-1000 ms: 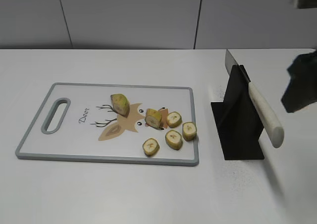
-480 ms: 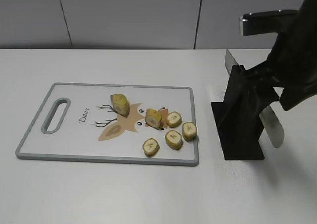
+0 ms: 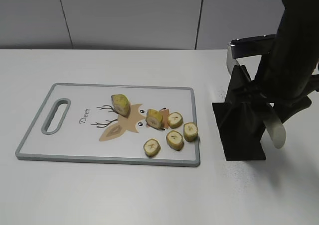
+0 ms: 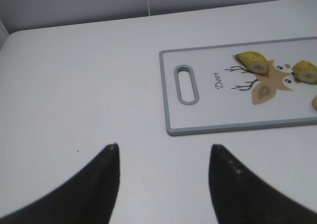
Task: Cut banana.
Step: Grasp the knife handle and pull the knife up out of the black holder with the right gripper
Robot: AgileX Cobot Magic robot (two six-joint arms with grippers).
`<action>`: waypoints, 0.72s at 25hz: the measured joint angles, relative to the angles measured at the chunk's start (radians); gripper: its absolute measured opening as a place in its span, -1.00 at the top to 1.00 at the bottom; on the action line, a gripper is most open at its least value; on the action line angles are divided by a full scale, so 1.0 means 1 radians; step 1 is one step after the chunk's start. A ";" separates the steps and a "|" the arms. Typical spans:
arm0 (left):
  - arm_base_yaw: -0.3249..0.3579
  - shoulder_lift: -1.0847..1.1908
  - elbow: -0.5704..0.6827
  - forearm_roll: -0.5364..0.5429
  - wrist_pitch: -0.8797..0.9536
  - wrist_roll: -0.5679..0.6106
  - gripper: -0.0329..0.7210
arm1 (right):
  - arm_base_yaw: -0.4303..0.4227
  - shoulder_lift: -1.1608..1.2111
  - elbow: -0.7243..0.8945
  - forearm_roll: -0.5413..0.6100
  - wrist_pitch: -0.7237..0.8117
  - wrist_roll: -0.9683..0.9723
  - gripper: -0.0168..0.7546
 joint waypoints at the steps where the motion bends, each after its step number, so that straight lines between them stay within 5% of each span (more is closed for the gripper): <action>1: 0.000 0.000 0.000 0.000 0.000 0.000 -0.55 | 0.000 0.000 0.000 0.000 0.001 0.002 -0.03; 16: 0.000 0.000 0.000 0.000 0.000 0.000 -0.55 | -0.002 0.007 -0.001 0.024 0.044 0.010 0.25; 18: 0.000 0.000 0.000 0.000 0.000 0.000 -0.55 | -0.002 0.012 -0.001 0.022 0.057 0.010 0.40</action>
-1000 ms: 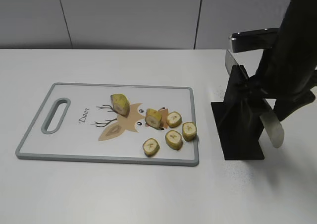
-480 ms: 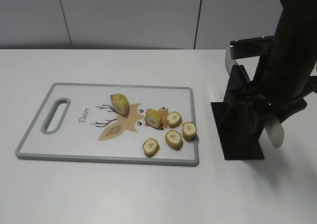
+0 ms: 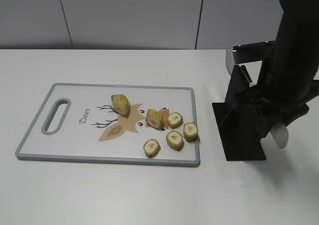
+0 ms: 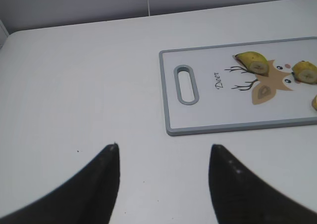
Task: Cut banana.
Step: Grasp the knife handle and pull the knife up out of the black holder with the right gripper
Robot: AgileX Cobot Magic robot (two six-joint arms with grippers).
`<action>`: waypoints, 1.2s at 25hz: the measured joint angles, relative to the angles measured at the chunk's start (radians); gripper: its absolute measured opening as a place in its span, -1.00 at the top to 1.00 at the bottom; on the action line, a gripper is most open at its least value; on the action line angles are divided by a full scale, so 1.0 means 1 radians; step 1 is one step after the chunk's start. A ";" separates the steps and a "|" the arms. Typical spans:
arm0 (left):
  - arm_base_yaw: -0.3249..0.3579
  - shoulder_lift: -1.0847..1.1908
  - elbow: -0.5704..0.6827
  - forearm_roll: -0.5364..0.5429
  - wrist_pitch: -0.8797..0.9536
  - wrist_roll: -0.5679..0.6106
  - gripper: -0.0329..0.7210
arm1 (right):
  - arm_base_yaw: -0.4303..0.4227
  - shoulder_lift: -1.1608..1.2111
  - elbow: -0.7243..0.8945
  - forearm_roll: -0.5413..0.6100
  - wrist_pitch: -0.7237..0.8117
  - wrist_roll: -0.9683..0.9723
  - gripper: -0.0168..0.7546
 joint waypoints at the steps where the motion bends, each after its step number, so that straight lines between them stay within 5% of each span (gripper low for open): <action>1: 0.000 0.000 0.000 0.000 0.000 0.000 -0.55 | -0.002 0.000 0.000 -0.005 0.007 0.012 0.50; 30: 0.000 0.000 0.000 0.000 0.000 0.000 -0.53 | -0.009 -0.193 -0.096 -0.026 0.025 0.050 0.52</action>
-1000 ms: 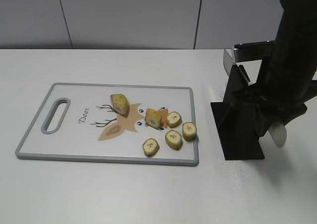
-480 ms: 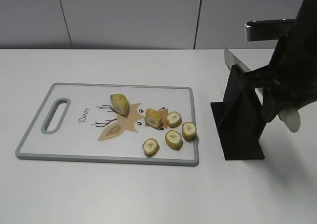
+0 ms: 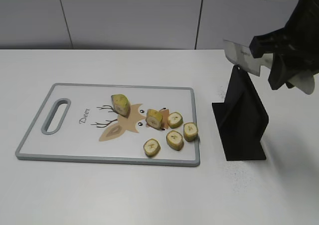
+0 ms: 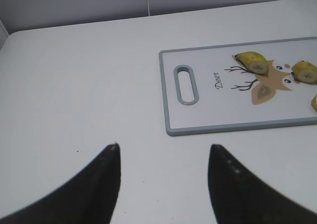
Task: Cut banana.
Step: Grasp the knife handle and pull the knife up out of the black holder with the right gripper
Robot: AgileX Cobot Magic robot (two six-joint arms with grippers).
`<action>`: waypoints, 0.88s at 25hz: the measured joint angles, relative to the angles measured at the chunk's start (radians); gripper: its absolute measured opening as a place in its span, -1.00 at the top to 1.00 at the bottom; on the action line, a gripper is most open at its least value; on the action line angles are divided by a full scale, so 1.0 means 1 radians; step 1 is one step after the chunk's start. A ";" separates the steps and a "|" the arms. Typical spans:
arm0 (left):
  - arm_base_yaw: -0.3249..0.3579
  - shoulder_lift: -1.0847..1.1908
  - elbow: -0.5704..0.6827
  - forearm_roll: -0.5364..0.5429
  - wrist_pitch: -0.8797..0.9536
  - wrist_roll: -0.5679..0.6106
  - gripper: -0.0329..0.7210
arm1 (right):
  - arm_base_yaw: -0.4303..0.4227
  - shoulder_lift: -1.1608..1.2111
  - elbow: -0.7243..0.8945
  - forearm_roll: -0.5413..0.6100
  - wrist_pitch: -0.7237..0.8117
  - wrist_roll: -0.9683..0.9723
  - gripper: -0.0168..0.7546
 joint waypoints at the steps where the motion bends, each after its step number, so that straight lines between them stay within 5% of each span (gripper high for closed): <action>1: 0.000 0.000 0.000 0.000 0.000 0.000 -0.53 | 0.000 -0.005 -0.008 0.000 0.001 0.000 0.52; 15: 0.000 0.008 0.000 0.000 0.000 0.000 -0.53 | 0.001 -0.049 -0.052 -0.033 -0.010 -0.015 0.53; 22: 0.000 0.159 -0.051 -0.043 -0.107 0.013 -0.53 | 0.001 -0.049 -0.065 0.012 -0.103 -0.345 0.53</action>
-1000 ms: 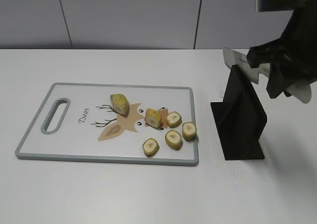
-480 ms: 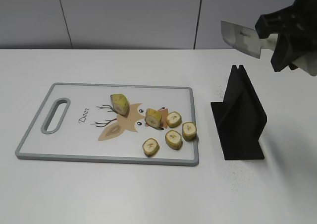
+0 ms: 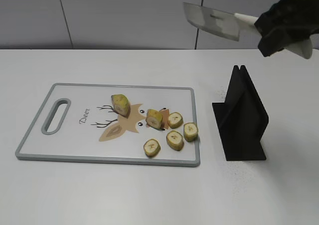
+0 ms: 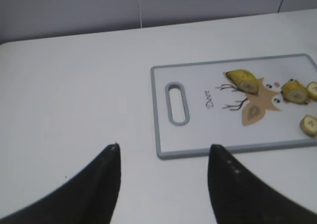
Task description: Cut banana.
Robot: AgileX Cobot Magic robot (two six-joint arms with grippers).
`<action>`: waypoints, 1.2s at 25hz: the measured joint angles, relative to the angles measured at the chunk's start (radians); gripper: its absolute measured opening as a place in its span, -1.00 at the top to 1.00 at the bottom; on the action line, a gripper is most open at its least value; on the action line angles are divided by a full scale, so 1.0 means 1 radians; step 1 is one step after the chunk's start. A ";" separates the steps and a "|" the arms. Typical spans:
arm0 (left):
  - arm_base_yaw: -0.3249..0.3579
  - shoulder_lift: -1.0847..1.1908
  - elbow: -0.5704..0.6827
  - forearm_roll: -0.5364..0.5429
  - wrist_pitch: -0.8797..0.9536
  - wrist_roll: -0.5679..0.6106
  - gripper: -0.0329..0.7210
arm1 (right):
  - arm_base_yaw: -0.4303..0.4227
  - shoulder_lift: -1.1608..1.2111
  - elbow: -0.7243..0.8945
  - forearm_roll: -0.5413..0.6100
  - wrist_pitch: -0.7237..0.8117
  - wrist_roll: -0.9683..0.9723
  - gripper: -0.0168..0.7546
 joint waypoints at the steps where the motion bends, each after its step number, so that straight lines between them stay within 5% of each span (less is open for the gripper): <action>1: 0.000 0.034 -0.011 -0.018 -0.032 0.009 -0.53 | 0.000 0.000 -0.008 0.021 -0.017 -0.066 0.53; 8: 0.000 0.305 -0.090 -0.188 -0.224 0.206 -0.53 | -0.004 0.048 -0.118 0.110 -0.031 -0.329 0.53; 14: 0.000 0.558 -0.222 -0.380 -0.242 0.480 -0.53 | -0.099 0.149 -0.184 0.357 -0.024 -0.592 0.53; 19: 0.000 0.756 -0.369 -0.529 -0.187 0.732 -0.53 | -0.126 0.207 -0.186 0.409 -0.015 -0.846 0.53; 30: -0.033 1.197 -0.701 -0.587 0.060 1.198 -0.53 | -0.126 0.363 -0.218 0.492 -0.055 -1.217 0.53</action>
